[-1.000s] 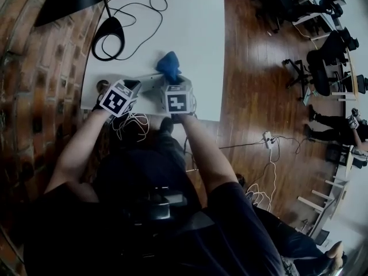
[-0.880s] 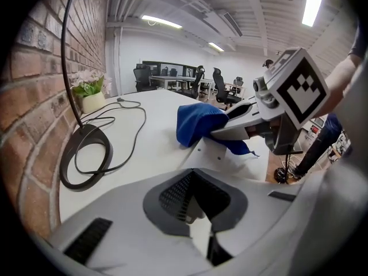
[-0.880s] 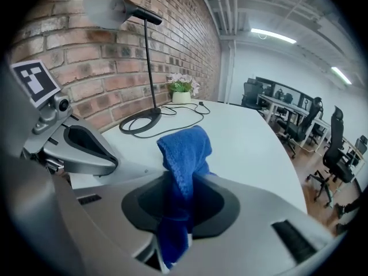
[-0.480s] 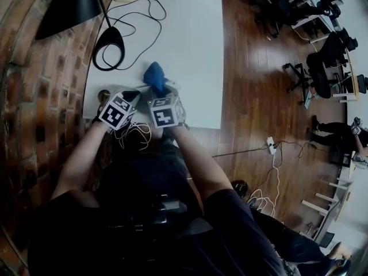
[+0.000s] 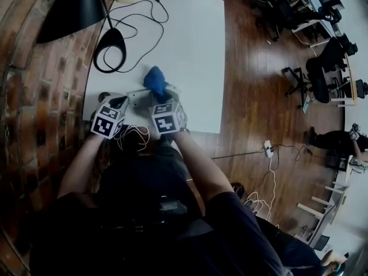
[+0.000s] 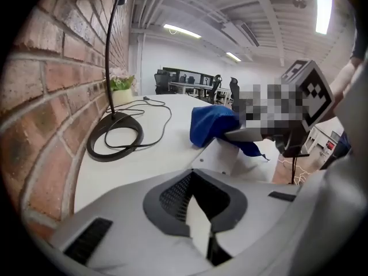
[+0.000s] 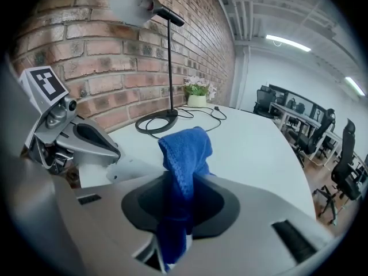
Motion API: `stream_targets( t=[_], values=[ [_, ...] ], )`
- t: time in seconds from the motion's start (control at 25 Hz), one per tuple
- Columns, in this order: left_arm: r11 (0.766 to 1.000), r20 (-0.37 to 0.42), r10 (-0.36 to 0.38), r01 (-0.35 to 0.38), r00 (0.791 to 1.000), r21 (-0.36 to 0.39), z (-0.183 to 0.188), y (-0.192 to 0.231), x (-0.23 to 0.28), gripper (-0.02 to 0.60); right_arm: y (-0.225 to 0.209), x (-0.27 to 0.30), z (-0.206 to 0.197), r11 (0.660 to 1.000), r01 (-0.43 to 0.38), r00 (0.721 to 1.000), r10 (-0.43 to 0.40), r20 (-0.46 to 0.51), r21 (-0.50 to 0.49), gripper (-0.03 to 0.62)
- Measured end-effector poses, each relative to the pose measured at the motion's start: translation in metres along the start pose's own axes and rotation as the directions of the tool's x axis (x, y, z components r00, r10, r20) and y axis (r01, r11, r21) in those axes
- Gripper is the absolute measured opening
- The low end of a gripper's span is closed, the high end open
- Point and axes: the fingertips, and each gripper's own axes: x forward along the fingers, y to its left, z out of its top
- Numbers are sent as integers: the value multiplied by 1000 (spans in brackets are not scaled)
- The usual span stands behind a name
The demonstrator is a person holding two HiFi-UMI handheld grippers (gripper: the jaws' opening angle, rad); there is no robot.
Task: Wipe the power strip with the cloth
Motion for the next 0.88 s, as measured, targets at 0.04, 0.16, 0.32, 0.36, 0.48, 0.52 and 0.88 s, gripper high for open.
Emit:
stream_targets(
  t=[0.04, 0.16, 0.32, 0.36, 0.48, 0.52, 0.88],
  values=[
    [1000, -3, -1, 1, 1000, -6, 0, 0, 0, 3, 0, 0, 0, 1000, 4, 1000, -4, -5, 6, 86],
    [1000, -6, 16, -16, 1000, 7, -2, 2, 1, 3, 8, 3, 2, 1000, -13, 1000, 13, -13, 12, 84],
    [1000, 12, 24, -24, 1000, -3, 4, -4, -4, 3, 41, 8, 10, 995, -98, 995, 98, 1, -6, 84],
    [1000, 12, 23, -23, 1000, -3, 6, -7, -6, 3, 49, 9, 11, 994, -110, 994, 111, 8, -19, 84],
    [1000, 9, 23, -23, 1000, -6, 6, -8, -7, 3, 69, 10, 15, 988, -146, 989, 147, 6, -43, 84],
    [1000, 8, 22, -22, 1000, -3, 6, -8, -6, 3, 74, 10, 16, 986, -158, 987, 158, 5, -51, 84],
    [999, 19, 41, -42, 999, 27, 1, 0, -4, 6, 103, 13, 20, 968, -239, 970, 241, 19, -75, 84]
  ],
)
